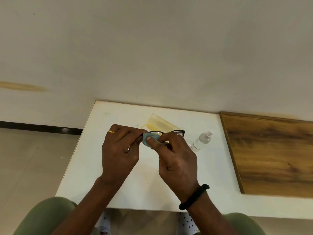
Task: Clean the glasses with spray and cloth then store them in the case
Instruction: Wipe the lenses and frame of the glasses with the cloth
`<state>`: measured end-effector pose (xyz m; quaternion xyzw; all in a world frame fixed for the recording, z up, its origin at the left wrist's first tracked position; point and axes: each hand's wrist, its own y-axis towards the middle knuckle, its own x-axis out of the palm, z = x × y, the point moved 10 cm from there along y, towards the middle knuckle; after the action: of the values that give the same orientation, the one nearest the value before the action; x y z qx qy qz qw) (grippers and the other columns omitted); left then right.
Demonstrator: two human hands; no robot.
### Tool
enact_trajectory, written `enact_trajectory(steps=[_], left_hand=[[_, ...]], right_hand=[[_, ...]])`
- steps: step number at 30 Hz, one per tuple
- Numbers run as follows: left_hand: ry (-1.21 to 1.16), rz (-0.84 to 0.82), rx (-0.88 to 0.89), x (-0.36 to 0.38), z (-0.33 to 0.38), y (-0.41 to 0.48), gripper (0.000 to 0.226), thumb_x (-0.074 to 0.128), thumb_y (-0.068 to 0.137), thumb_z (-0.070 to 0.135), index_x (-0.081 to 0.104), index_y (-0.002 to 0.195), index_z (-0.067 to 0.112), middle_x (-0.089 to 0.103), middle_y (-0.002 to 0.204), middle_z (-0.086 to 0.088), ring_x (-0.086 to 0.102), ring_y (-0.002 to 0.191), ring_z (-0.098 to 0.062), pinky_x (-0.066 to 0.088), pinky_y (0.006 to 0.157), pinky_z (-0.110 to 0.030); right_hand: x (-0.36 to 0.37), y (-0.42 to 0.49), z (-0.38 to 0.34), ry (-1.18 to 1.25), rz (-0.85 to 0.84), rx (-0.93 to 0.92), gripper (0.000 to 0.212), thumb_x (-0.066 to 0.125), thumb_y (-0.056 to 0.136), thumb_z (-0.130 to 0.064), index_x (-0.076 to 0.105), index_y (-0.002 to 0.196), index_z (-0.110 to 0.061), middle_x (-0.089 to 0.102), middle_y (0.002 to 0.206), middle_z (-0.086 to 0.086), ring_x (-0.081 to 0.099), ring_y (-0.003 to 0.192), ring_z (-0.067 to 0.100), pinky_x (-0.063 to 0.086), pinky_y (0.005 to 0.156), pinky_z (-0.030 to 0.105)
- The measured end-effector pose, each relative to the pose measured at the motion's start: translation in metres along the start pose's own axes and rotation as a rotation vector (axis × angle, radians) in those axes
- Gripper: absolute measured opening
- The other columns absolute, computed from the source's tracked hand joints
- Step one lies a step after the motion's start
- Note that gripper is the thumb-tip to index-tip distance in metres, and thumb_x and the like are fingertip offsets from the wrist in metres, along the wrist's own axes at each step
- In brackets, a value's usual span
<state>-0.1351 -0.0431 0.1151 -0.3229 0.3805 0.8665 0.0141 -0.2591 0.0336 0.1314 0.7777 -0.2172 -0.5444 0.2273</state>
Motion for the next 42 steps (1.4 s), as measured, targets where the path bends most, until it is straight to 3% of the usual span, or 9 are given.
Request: enact_trajectory(steps=[5, 9, 14, 23, 28, 35, 42], left_hand=[[-0.038, 0.015, -0.067, -0.004, -0.008, 0.002, 0.022, 0.062, 0.088, 0.018, 0.076, 0.100, 0.006, 0.075, 0.093, -0.008, 0.059, 0.092, -0.018, 0.039, 0.090, -0.009], [-0.054, 0.025, -0.086, -0.005, -0.007, 0.005, 0.017, 0.068, 0.085, 0.010, 0.076, 0.100, 0.006, 0.074, 0.092, -0.004, 0.058, 0.092, -0.015, 0.035, 0.091, -0.002], [-0.078, 0.037, -0.100, -0.010, -0.006, 0.008, 0.018, 0.071, 0.083, 0.006, 0.076, 0.100, 0.007, 0.064, 0.096, 0.011, 0.060, 0.092, -0.018, 0.038, 0.090, -0.005], [-0.053, 0.048, -0.060, -0.010, -0.002, 0.005, 0.018, 0.068, 0.086, 0.011, 0.075, 0.102, 0.006, 0.074, 0.093, -0.008, 0.059, 0.092, -0.018, 0.036, 0.094, -0.004], [-0.063, 0.048, -0.081, -0.010, -0.005, 0.004, 0.019, 0.067, 0.087, 0.014, 0.075, 0.101, 0.004, 0.075, 0.093, -0.010, 0.058, 0.093, -0.017, 0.036, 0.095, -0.004], [-0.095, 0.059, -0.131, -0.013, -0.010, 0.003, 0.019, 0.069, 0.086, 0.011, 0.075, 0.103, 0.005, 0.071, 0.098, 0.001, 0.061, 0.094, -0.016, 0.040, 0.093, -0.006], [-0.198, 0.071, -0.220, -0.014, -0.012, 0.007, 0.017, 0.070, 0.085, 0.011, 0.076, 0.102, 0.010, 0.069, 0.099, 0.008, 0.066, 0.093, -0.019, 0.045, 0.088, -0.010]], right_hand=[[0.003, -0.001, 0.002, -0.003, -0.038, -0.012, 0.042, 0.073, 0.076, 0.003, 0.074, 0.111, -0.020, 0.066, 0.094, 0.003, 0.060, 0.078, 0.022, 0.053, 0.055, 0.032], [0.000, -0.001, 0.010, -0.025, -0.012, 0.015, 0.041, 0.070, 0.077, 0.003, 0.075, 0.110, -0.020, 0.066, 0.092, 0.003, 0.060, 0.079, 0.022, 0.052, 0.055, 0.032], [-0.004, -0.002, 0.021, -0.062, 0.016, 0.072, 0.041, 0.059, 0.083, -0.001, 0.072, 0.118, -0.019, 0.066, 0.093, 0.003, 0.058, 0.077, 0.020, 0.050, 0.052, 0.031], [0.002, 0.001, 0.011, -0.059, -0.034, 0.096, 0.051, 0.051, 0.085, -0.002, 0.061, 0.133, -0.020, 0.061, 0.094, 0.005, 0.056, 0.073, 0.020, 0.046, 0.050, 0.027], [0.002, 0.003, 0.002, -0.066, -0.058, 0.066, 0.065, 0.069, 0.074, 0.008, 0.062, 0.132, -0.021, 0.060, 0.092, 0.008, 0.054, 0.068, 0.021, 0.043, 0.051, 0.023], [0.003, 0.004, -0.005, -0.053, -0.097, -0.015, 0.056, 0.058, 0.082, -0.001, 0.063, 0.130, -0.029, 0.058, 0.091, 0.005, 0.050, 0.071, 0.019, 0.044, 0.050, 0.026], [-0.014, 0.004, 0.006, 0.006, -0.027, -0.031, 0.043, 0.060, 0.082, -0.004, 0.072, 0.118, -0.024, 0.058, 0.087, 0.004, 0.050, 0.073, 0.019, 0.046, 0.050, 0.031]])
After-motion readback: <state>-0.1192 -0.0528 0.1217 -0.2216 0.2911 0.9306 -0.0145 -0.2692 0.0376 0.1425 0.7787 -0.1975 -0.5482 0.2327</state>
